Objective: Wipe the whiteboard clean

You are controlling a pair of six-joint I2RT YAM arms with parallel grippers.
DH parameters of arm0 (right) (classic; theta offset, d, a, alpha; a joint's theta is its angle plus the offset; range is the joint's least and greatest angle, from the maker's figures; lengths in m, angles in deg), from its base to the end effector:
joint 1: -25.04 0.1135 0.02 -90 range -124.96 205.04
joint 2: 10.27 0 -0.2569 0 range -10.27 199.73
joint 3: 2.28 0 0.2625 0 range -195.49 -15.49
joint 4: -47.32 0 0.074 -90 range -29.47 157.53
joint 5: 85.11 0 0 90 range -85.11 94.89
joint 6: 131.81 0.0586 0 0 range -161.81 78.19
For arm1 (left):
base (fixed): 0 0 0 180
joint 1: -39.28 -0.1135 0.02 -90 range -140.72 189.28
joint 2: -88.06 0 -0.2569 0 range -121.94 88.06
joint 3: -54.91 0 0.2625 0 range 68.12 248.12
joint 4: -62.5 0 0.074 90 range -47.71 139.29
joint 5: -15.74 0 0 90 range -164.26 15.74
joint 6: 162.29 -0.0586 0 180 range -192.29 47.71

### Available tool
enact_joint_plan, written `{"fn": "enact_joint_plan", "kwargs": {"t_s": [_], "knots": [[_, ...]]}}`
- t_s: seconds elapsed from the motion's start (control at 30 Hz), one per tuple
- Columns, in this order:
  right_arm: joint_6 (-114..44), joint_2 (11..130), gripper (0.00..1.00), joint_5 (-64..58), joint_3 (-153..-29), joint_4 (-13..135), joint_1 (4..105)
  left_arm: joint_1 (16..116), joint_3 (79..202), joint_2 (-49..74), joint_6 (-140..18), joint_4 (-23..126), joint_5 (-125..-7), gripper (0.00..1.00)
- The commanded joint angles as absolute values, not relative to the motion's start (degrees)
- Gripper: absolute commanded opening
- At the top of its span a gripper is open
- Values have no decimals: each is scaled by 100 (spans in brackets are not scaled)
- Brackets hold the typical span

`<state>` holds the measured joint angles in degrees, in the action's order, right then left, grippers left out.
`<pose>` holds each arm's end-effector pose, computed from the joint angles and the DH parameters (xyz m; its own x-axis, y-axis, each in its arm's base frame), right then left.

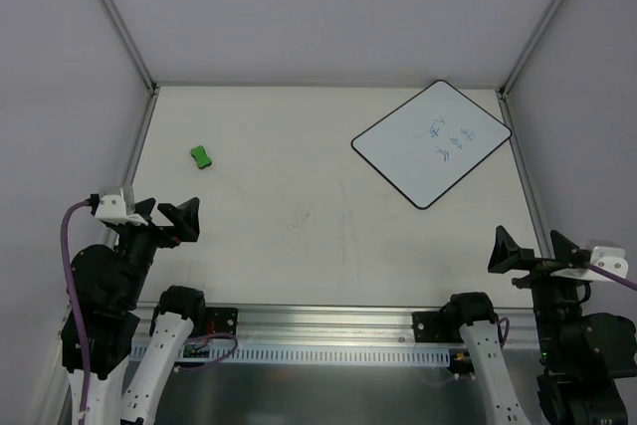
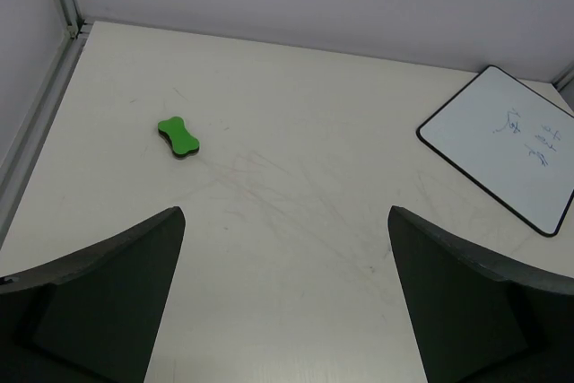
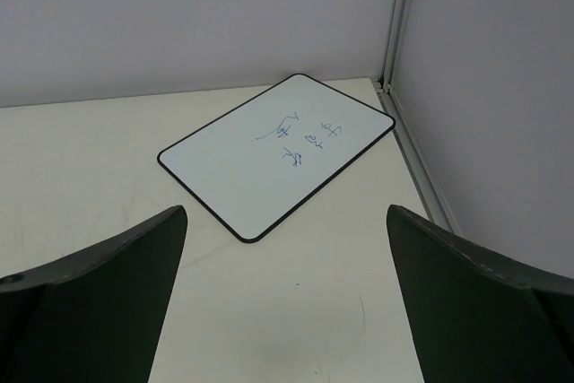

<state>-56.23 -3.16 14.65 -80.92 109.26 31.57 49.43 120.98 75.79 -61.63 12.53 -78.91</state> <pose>-0.0206 -0.0124 0.4162 0.1469 -0.2302 -0.9620 0.0935 0.9714 -0.2182 0.0561 -0.0052 0.3888 0.0469 -0.1957 -0.9795 0.1065 0.9760 -0.1899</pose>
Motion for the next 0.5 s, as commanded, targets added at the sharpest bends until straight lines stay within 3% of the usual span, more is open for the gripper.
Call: {"fn": "enact_joint_plan", "kwargs": {"t_s": [0.0,0.2,0.47], "knots": [[-5596,-140,99,1290,-8019,10791,3190,4982,12095,7488,-6139,1334,-7795,99],[-5140,352,99,912,-7702,10747,3190,4982,11884,7075,-6113,1343,-7550,99],[-3523,2519,99,675,-6929,9975,3190,4974,11453,6144,-5859,1456,-7383,99]]}}
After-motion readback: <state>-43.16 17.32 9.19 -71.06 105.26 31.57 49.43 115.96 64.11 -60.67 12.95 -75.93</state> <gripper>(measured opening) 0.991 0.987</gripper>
